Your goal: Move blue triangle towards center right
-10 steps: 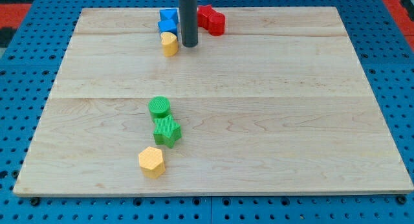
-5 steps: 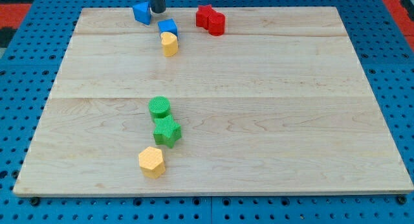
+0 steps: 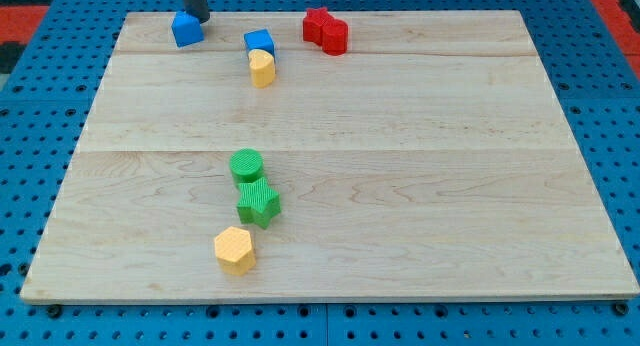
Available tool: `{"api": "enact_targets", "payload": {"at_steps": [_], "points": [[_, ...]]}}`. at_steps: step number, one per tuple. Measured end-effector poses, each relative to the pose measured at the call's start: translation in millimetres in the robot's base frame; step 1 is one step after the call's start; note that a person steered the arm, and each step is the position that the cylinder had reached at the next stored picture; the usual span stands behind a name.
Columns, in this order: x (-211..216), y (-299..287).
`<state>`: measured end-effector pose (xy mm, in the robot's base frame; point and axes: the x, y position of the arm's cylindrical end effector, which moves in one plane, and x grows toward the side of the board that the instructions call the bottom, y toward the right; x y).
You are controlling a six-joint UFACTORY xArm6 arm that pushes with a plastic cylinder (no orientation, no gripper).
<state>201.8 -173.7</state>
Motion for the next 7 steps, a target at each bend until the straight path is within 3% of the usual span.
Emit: {"api": "enact_targets", "payload": {"at_steps": [4, 6, 7], "points": [[0.0, -4.2], [60.9, 8.7], [14.9, -0.1]]}}
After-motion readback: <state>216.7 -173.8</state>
